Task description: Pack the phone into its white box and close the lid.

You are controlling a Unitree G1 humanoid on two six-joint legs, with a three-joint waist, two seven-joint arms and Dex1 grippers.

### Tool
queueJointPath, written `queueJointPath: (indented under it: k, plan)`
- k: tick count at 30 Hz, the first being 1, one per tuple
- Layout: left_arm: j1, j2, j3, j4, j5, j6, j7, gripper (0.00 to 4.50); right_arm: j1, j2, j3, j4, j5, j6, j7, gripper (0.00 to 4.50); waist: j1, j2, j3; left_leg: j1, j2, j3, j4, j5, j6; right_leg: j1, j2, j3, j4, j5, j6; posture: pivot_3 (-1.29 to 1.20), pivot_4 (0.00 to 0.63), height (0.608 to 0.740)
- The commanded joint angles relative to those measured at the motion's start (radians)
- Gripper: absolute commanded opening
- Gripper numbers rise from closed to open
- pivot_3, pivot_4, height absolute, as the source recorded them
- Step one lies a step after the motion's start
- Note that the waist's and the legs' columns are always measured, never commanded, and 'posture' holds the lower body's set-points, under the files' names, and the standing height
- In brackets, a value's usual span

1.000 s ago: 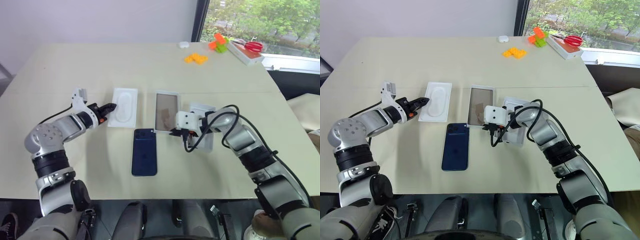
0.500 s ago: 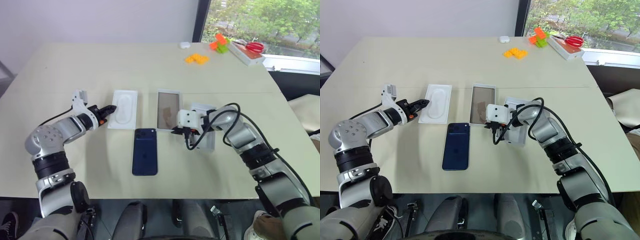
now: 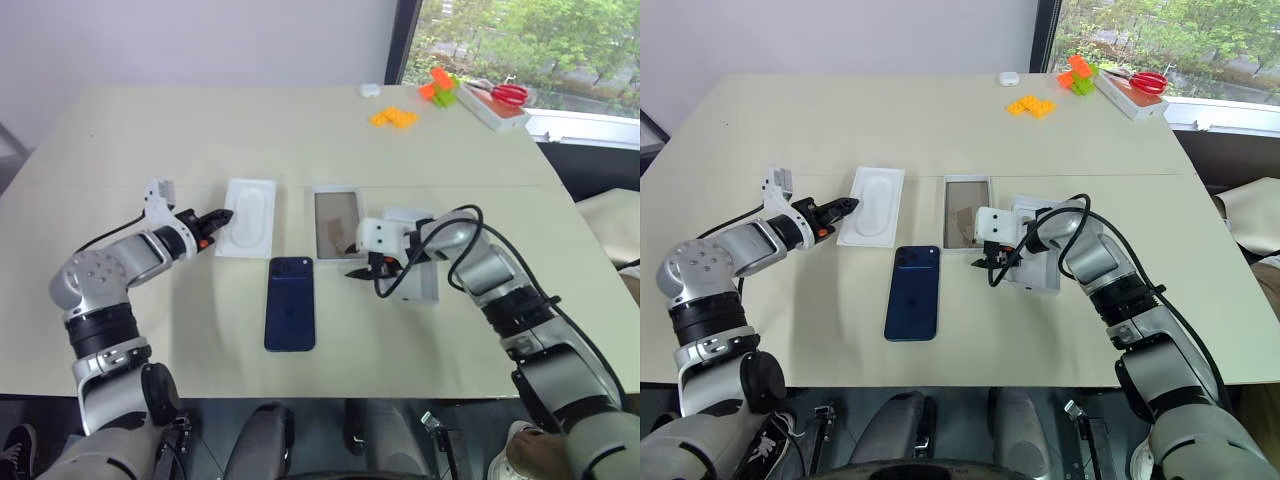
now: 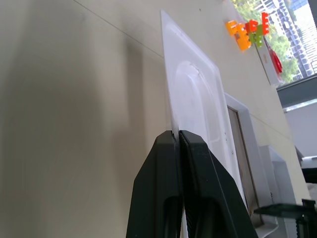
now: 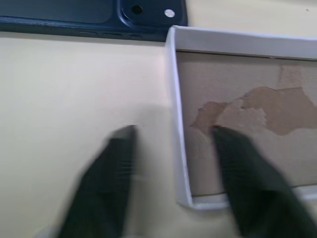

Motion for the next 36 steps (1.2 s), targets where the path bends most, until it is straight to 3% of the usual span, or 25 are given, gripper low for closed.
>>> queueJointPath:
  k: [1, 12, 16, 20, 22, 24, 25, 30, 36]
  plan:
    - [-0.005, 0.004, 0.001, -0.039, -0.020, -0.011, -0.004, 0.00, -0.009, -0.002, -0.021, -0.037, 0.035, 0.029, 0.026, 2.87, 0.000, 0.000, 0.000, 0.000, 0.000, 0.000, 0.000, 0.000, 0.000, 0.000, 0.000, 0.000, 0.000, 0.000, 0.000, 0.00, 0.150, 0.740]
    - [-0.059, -0.060, -0.014, -0.120, -0.068, 0.034, 0.042, 0.00, -0.036, 0.147, -0.342, -0.168, 0.404, 0.248, -0.092, 2.87, 0.006, 0.000, 0.000, -0.001, 0.001, -0.002, 0.000, 0.000, 0.000, 0.000, 0.000, 0.000, 0.000, 0.001, -0.001, 0.00, 0.150, 0.740]
    - [-0.095, -0.183, 0.017, -0.171, -0.100, 0.042, 0.177, 0.00, 0.038, 0.091, -0.385, -0.176, 0.410, 0.152, -0.080, 2.87, 0.020, 0.000, 0.000, -0.003, -0.001, -0.002, 0.000, 0.000, 0.000, 0.000, -0.001, 0.000, -0.001, 0.001, 0.000, 0.00, 0.150, 0.740]
    - [-0.123, -0.356, -0.014, -0.221, -0.067, -0.024, 0.343, 0.00, 0.124, -0.037, -0.414, -0.131, 0.399, 0.102, -0.028, 2.87, 0.028, -0.001, 0.000, -0.004, -0.002, -0.002, 0.000, -0.001, 0.002, 0.000, -0.002, 0.000, -0.003, 0.001, 0.000, 0.00, 0.150, 0.740]
    - [-0.122, -0.396, -0.034, -0.229, -0.046, -0.051, 0.382, 0.00, 0.120, -0.052, -0.466, -0.113, 0.482, 0.177, -0.027, 3.41, 0.023, -0.001, 0.000, -0.004, -0.003, 0.000, 0.001, -0.001, 0.003, 0.000, -0.002, 0.000, -0.004, 0.001, 0.000, 0.00, 0.150, 0.740]
    - [-0.112, -0.414, -0.063, -0.231, -0.018, -0.070, 0.406, 0.00, 0.153, -0.088, -0.444, -0.132, 0.443, 0.094, 0.001, 4.28, 0.017, -0.001, 0.000, -0.003, -0.002, 0.002, 0.001, -0.001, 0.003, -0.001, -0.001, 0.001, -0.003, 0.002, 0.001, 0.00, 0.150, 0.740]
    - [-0.106, -0.418, -0.082, -0.230, -0.006, -0.078, 0.411, 0.00, 0.170, -0.102, -0.434, -0.140, 0.422, 0.046, 0.013, 4.47, 0.015, -0.001, 0.000, -0.002, -0.002, 0.002, 0.000, -0.002, 0.003, -0.001, 0.000, 0.001, -0.003, 0.002, 0.001, 0.00, 0.150, 0.740]
    - [-0.085, -0.472, -0.143, -0.228, 0.035, -0.105, 0.455, 0.00, 0.234, -0.157, -0.451, -0.151, 0.422, -0.037, 0.052, 4.47, 0.017, -0.001, 0.000, -0.001, 0.000, 0.001, 0.000, -0.003, 0.006, 0.000, 0.005, 0.001, -0.002, 0.002, 0.001, 0.00, 0.150, 0.740]
    - [-0.104, -0.485, -0.180, -0.178, 0.088, -0.153, 0.478, 0.00, 0.222, -0.148, -0.445, -0.147, 0.427, -0.028, 0.016, 4.47, 0.019, -0.001, 0.000, 0.000, 0.000, 0.001, 0.002, 0.000, 0.003, 0.001, 0.006, 0.002, -0.002, 0.004, -0.001, 0.00, 0.150, 0.740]
